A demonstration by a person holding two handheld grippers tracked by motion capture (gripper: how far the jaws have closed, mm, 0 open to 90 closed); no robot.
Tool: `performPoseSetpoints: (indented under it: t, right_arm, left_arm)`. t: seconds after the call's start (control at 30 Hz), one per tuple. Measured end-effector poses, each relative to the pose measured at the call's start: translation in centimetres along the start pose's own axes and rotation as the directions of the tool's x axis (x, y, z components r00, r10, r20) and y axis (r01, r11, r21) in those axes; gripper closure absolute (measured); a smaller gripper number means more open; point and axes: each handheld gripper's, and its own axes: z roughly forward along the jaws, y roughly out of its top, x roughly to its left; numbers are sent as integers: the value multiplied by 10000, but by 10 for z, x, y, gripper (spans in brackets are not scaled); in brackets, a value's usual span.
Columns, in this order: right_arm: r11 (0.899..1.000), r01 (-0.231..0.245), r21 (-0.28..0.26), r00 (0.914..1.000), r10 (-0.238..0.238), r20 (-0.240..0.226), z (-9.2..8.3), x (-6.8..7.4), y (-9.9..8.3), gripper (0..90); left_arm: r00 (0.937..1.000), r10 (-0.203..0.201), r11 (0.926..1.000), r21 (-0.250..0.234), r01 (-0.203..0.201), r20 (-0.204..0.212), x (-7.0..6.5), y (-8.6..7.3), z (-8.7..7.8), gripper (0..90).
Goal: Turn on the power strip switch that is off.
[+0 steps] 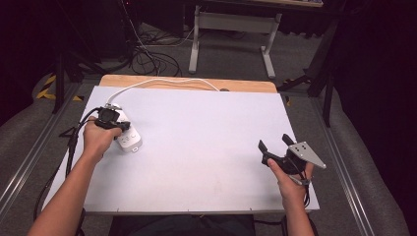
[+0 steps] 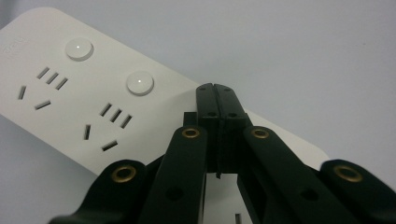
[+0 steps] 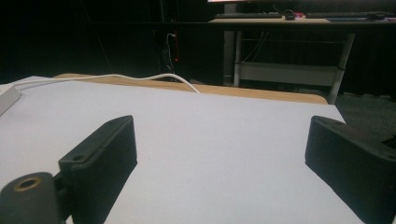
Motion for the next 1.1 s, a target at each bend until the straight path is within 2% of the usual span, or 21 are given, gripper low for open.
performPoseSetpoints:
  t: [0.1, 0.2, 0.3, 0.53, 0.83, 0.93, 1.1]
  right_arm:
    - [10000, -15, -54, 10000, 15, -5, -1, 0, 0, 95]
    - [10000, -34, -2, 10000, 34, 5, 0, -1, 0, 95]
    - [10000, -11, -7, 10000, 11, -7, -1, 0, 0, 95]
    - [10000, -4, 21, 10000, 4, -16, 0, 0, 0, 95]
    - [10000, -29, 28, 10000, 29, -33, 1, 0, 0, 95]
    - [10000, -5, 19, 10000, 5, -47, 1, 0, 0, 95]
    - [10000, -14, 28, 10000, 14, -36, 1, 0, 0, 95]
  left_arm:
    - [10000, 23, 10000, 19, -23, -5, 0, 0, 0, 900]
    - [9998, -176, 9998, -34, 176, 87, 3, -1, -1, 900]
    - [9998, -202, 9998, -44, 202, 38, 0, -1, 0, 900]
    - [9999, 114, 9999, 34, -114, -86, -1, 0, -2, 900]
    - [9998, 201, 9998, 68, -200, -84, -3, 0, -2, 900]
    - [9988, 365, 9993, 23, -364, -312, -4, 0, -2, 900]
    - [9988, 397, 9992, 67, -396, -270, -4, 0, -3, 899]
